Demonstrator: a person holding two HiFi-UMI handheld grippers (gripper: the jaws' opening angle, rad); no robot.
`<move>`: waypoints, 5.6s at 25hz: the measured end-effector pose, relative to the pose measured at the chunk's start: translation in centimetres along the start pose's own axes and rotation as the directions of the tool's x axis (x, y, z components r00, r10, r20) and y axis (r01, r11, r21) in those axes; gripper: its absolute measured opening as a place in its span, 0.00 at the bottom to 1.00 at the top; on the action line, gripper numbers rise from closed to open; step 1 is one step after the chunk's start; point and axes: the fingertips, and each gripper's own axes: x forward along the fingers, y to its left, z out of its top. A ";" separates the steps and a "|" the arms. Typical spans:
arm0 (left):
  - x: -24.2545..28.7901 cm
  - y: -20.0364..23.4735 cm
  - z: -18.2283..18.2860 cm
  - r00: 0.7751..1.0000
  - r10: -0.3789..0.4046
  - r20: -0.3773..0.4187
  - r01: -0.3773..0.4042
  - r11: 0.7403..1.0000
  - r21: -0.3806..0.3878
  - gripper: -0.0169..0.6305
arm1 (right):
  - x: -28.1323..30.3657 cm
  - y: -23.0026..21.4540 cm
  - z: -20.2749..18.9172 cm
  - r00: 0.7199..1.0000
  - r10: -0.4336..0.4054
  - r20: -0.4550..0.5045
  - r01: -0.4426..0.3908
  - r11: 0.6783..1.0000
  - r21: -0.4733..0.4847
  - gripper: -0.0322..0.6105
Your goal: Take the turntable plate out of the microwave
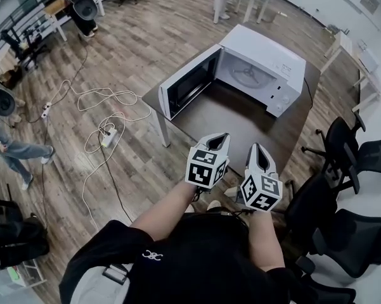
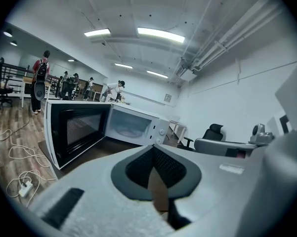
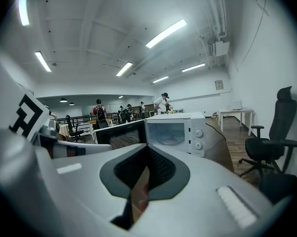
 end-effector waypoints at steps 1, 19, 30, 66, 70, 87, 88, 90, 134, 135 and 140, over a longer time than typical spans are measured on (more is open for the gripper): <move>0.3 0.2 0.0 1.000 0.000 0.001 0.000 1.000 -0.006 0.04 | 0.2 0.0 0.0 1.000 -0.002 0.000 0.002 1.000 -0.007 0.06; 10.1 2.9 2.5 0.999 0.032 0.002 -0.032 0.997 0.070 0.04 | 8.9 -4.8 1.8 1.000 0.015 0.008 -0.015 1.000 -0.007 0.06; 19.3 6.4 2.2 0.997 0.067 -0.034 -0.067 0.998 -0.002 0.04 | 13.2 -10.2 1.2 0.999 -0.001 -0.054 0.001 1.000 0.011 0.06; 42.1 18.9 0.3 0.985 0.024 0.172 0.155 0.330 -0.931 0.24 | 24.6 -20.0 -2.5 0.981 0.006 -0.192 0.003 0.999 0.048 0.06; 42.6 18.8 0.1 0.990 0.015 0.143 0.131 0.324 -0.937 0.27 | 24.5 -20.7 -2.7 0.981 -0.011 -0.194 0.022 0.998 0.056 0.06; 43.8 19.2 -0.6 0.994 -0.001 0.111 0.106 0.309 -0.945 0.26 | 24.6 -20.8 -2.9 0.978 -0.015 -0.208 0.020 1.000 0.022 0.06; 43.9 19.3 -0.5 0.994 -0.002 0.107 0.102 0.313 -0.944 0.26 | 24.6 -20.9 -2.9 0.978 -0.016 -0.207 0.019 1.000 0.015 0.06; 43.9 19.3 -0.4 0.994 -0.002 0.109 0.104 0.311 -0.945 0.26 | 24.7 -20.9 -2.9 0.978 -0.015 -0.208 0.017 1.000 0.011 0.06; 49.1 19.3 3.4 0.970 -0.066 0.235 0.244 0.272 -0.931 0.17 | 25.0 -21.5 -4.1 0.966 -0.035 -0.257 0.033 0.999 -0.013 0.06; 49.1 19.3 3.1 0.973 -0.063 0.221 0.230 0.275 -0.933 0.09 | 24.9 -21.6 -4.0 0.966 -0.036 -0.257 0.033 0.999 -0.015 0.06; 48.9 19.4 2.7 0.976 -0.061 0.211 0.219 0.282 -0.934 0.07 | 24.7 -21.9 -3.9 0.966 -0.042 -0.255 0.037 0.999 -0.023 0.06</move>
